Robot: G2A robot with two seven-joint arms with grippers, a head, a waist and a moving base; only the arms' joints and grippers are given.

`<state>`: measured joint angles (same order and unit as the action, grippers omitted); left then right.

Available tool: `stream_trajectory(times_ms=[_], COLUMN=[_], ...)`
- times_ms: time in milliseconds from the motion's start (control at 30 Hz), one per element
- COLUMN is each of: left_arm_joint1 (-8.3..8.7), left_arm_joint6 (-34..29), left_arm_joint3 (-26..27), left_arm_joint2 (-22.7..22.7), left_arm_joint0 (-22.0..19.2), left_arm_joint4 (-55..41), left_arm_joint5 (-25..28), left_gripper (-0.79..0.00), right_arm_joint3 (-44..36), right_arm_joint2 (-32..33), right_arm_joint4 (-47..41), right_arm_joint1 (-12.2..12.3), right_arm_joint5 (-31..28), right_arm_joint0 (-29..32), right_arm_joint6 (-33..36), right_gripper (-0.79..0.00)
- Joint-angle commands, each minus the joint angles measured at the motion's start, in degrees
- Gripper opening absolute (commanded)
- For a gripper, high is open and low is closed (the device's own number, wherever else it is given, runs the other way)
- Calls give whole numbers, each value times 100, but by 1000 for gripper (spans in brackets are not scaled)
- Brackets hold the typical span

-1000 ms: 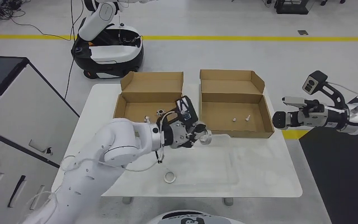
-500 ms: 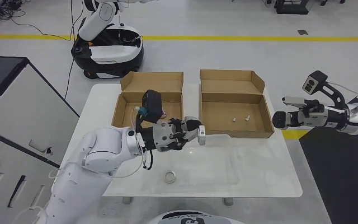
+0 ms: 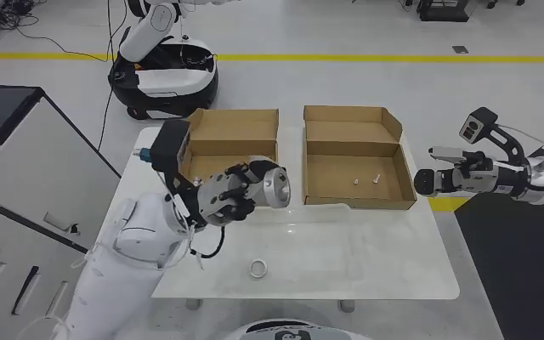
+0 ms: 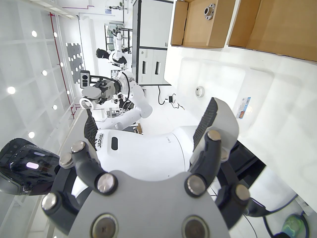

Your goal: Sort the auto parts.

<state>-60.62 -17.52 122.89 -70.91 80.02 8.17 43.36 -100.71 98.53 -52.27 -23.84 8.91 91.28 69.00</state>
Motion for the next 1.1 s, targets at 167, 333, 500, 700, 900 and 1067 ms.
stream_trajectory(times_ms=[167, 333, 500, 700, 900, 1067], left_arm_joint1=[8, 16, 16, 16, -8, 9], left_arm_joint6=[129, 178, 178, 178, 435, 283], left_arm_joint3=[-6, 17, 17, 17, 161, 106], left_arm_joint2=[-178, -320, -320, -320, -277, -351], left_arm_joint0=[91, 154, 154, 154, 218, 282], left_arm_joint4=[-633, -981, -981, -981, -1511, -2034], left_arm_joint5=[368, 615, 615, 615, 760, 1056], left_gripper=[-785, -785, -785, -785, -785, -785], right_arm_joint3=[0, 0, 0, 0, 0, 0], right_arm_joint2=[1, 1, 1, 1, 1, 1], right_arm_joint4=[-2, -2, -2, -2, -2, -2], right_arm_joint1=[0, 0, 0, 0, 0, 0], right_arm_joint5=[-1, -1, -1, -1, -1, -1], right_arm_joint0=[1, 1, 1, 1, 1, 1], right_arm_joint6=[0, 0, 0, 0, 0, 0], right_gripper=[0, 0, 0, 0, 0, 0])
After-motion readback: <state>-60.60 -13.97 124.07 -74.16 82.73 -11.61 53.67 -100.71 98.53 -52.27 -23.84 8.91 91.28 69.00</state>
